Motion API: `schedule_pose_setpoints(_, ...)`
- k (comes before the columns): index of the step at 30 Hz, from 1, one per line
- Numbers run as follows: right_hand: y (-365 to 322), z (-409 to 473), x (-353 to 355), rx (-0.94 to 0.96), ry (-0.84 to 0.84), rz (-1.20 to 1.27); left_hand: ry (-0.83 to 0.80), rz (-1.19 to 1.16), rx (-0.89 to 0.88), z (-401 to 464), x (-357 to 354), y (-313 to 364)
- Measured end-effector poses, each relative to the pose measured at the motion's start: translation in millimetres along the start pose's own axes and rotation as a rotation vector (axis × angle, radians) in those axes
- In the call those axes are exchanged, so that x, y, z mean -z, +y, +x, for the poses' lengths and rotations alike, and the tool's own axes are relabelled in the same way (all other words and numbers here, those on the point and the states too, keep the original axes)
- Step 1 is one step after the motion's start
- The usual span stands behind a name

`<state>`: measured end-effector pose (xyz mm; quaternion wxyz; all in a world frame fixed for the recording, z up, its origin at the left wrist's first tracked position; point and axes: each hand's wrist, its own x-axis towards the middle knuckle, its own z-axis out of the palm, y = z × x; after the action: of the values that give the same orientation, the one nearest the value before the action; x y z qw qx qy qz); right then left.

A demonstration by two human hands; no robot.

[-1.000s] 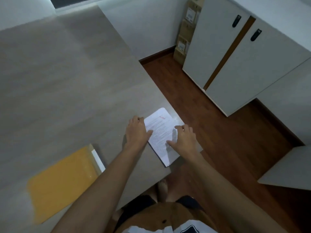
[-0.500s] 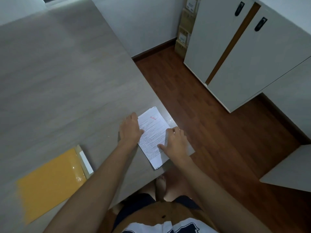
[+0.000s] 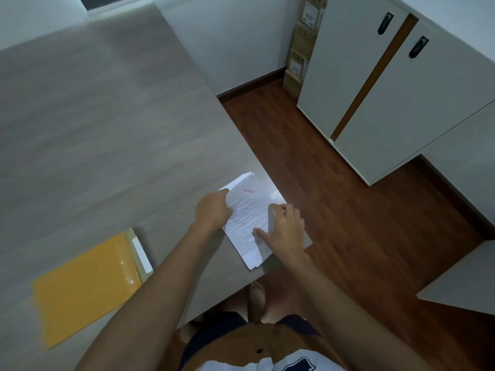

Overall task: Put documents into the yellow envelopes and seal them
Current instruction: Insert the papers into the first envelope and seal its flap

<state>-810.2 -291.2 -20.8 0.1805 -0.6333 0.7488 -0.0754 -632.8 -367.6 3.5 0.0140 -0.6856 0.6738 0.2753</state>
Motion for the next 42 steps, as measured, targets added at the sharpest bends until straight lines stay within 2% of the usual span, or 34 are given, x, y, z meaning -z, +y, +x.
schedule_pose_setpoints(2, -2.8, -1.2, 4.7, -0.052, 0.08, 0.125, -0.018, -0.146, 0.043, -3.2, 7.5, -13.8)
schedule_pose_setpoints(4, -8.8, -0.3, 13.5, -0.133, 0.156, 0.356, -0.005, -0.325, 0.101, -9.1, 15.3, -31.8)
schedule_pose_setpoints(6, -22.1, 2.7, 23.0, -0.211, 0.151, 0.604, 0.039, -0.516, 0.157, -21.0, 24.8, -51.2)
schedule_pose_setpoints(9, -51.2, 6.7, 30.4, -0.259, 0.021, 0.909, 0.095, -0.721, 0.193, -46.6, 38.6, -76.5)
schedule_pose_setpoints(14, -107.4, 6.2, 18.3, -0.255, -0.23, 1.08, 0.207, -0.94, 0.264, -89.8, 58.6, -129.4)
schedule_pose_setpoints(22, -212.1, -27.6, -14.3, -0.063, -0.398, 1.053, 0.429, -0.987, 0.34, -163.2, 78.1, -240.1)
schedule_pose_setpoints(25, -234.5, -37.6, -25.8, -0.001, -0.439, 1.03, 0.447, -1.05, 0.377, -176.4, 68.9, -264.1)
schedule_pose_setpoints(31, -245.0, -53.5, -66.6, -0.056, -0.48, 0.932, 0.446, -1.058, 0.512, -183.6, 33.8, -283.5)
schedule_pose_setpoints(34, -245.9, -54.1, -73.5, -0.065, -0.498, 0.92, 0.458, -1.067, 0.508, -178.1, 24.6, -290.4)
schedule_pose_setpoints(38, -248.3, -49.8, -71.1, -0.058, -0.544, 0.872, 0.382, -1.061, 0.536, -175.7, 26.6, -298.4)
schedule_pose_setpoints(40, -244.8, -44.4, -69.2, -0.034, -0.528, 0.844, 0.348, -1.025, 0.524, -173.9, 29.2, -296.6)
schedule_pose_setpoints(42, -236.4, -38.0, -63.5, -0.037, -0.49, 0.813, 0.384, -1.006, 0.528, -169.5, 26.7, -292.5)
